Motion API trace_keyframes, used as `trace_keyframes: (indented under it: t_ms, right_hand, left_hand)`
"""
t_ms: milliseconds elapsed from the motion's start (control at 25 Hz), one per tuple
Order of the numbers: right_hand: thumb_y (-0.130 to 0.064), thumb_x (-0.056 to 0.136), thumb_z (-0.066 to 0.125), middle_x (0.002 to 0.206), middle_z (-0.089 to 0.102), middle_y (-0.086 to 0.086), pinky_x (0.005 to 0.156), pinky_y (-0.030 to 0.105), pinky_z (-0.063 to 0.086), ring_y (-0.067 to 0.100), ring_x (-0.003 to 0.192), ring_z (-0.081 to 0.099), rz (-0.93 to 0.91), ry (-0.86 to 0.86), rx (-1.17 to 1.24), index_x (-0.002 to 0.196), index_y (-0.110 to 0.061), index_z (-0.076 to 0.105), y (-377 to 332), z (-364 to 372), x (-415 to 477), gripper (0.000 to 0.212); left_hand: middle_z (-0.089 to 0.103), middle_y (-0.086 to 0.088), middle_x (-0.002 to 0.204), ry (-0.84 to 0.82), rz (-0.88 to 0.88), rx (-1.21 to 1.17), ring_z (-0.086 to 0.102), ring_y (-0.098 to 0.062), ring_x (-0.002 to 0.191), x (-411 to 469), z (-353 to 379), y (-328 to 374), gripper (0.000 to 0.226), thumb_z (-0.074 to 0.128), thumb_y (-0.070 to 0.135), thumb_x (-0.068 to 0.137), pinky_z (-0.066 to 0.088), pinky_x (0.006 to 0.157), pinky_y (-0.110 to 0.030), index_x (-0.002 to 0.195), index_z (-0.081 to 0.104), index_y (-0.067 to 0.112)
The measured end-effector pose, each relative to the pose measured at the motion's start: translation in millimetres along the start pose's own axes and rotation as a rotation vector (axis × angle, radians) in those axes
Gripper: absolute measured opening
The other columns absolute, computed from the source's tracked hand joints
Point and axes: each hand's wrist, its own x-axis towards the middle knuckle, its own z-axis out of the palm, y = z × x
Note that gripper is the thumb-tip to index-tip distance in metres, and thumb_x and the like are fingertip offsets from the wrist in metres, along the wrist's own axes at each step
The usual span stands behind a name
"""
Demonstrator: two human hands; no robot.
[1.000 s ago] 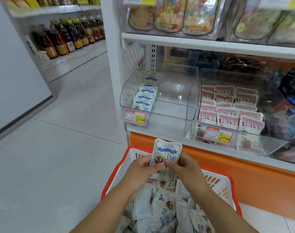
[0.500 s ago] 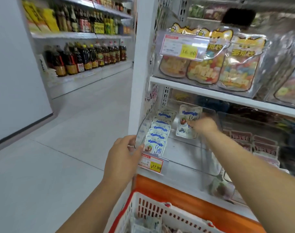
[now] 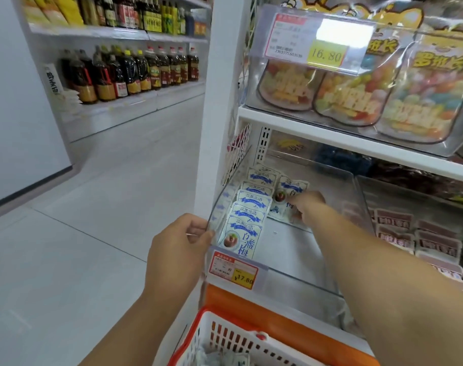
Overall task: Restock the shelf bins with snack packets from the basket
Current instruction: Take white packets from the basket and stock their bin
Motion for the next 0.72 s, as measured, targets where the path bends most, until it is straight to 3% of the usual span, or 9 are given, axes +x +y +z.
trace_keyframes:
  t_ms: [80,160,320,520,640,720]
  right_hand:
    - [-0.014,0.088,0.070,0.067,0.058,0.010,0.084,0.041,0.058,0.023,0.062,0.062,0.013,-0.002,-0.002,0.094,0.005,0.059,2.5,2.8,0.9,0.023]
    - [-0.013,0.084,0.073,0.074,0.058,0.009,0.087,0.041,0.058,0.022,0.067,0.061,0.023,0.014,0.053,0.103,0.003,0.057,4.7,4.4,-1.6,0.029]
    - [-0.008,0.084,0.071,0.089,0.067,0.010,0.088,0.041,0.057,0.016,0.054,0.050,0.056,0.035,0.162,0.097,-0.002,0.055,5.7,4.2,-7.9,0.022]
    - [-0.005,0.086,0.069,0.068,0.059,0.010,0.089,0.039,0.056,0.019,0.055,0.051,0.054,0.042,0.142,0.074,0.003,0.054,4.7,-2.4,-13.3,0.020]
    - [-0.007,0.084,0.072,0.086,0.064,0.015,0.083,0.036,0.054,0.024,0.070,0.059,0.041,0.020,0.173,0.096,0.008,0.063,3.3,-6.2,-17.5,0.021]
    - [-0.006,0.087,0.068,0.096,0.064,0.016,0.088,0.037,0.053,0.027,0.085,0.062,0.027,0.016,0.164,0.108,0.007,0.062,-0.1,-9.2,-22.1,0.025]
  left_hand:
    - [0.065,0.016,0.080,0.004,-0.006,0.015,0.063,0.002,0.071,0.8,1.9,1.2,0.007,0.063,0.035,0.090,0.046,0.049,-0.013,0.089,0.061,0.029]
    - [0.065,0.017,0.080,0.003,-0.003,0.019,0.063,0.001,0.072,0.6,2.7,3.1,0.008,0.063,0.035,0.090,0.049,0.051,-0.017,0.091,0.061,0.028]
    - [0.063,0.018,0.080,0.004,-0.004,0.025,0.062,0.002,0.070,0.2,2.0,3.6,0.008,0.063,0.034,0.091,0.048,0.048,-0.017,0.092,0.060,0.027]
    - [0.062,0.018,0.081,-0.038,-0.003,-0.006,0.060,0.005,0.067,-1.8,1.2,1.7,0.009,0.061,0.035,0.091,0.044,0.044,-0.007,0.097,0.060,0.027]
    - [0.060,0.020,0.083,-0.049,0.020,-0.009,0.060,0.004,0.070,-2.2,-0.6,0.4,0.011,0.061,0.036,0.091,0.047,0.049,-0.010,0.100,0.059,0.029]
    - [0.060,0.021,0.084,-0.060,0.041,0.002,0.060,0.004,0.071,-2.3,-0.8,0.3,0.014,0.061,0.036,0.091,0.046,0.051,-0.010,0.102,0.057,0.029]
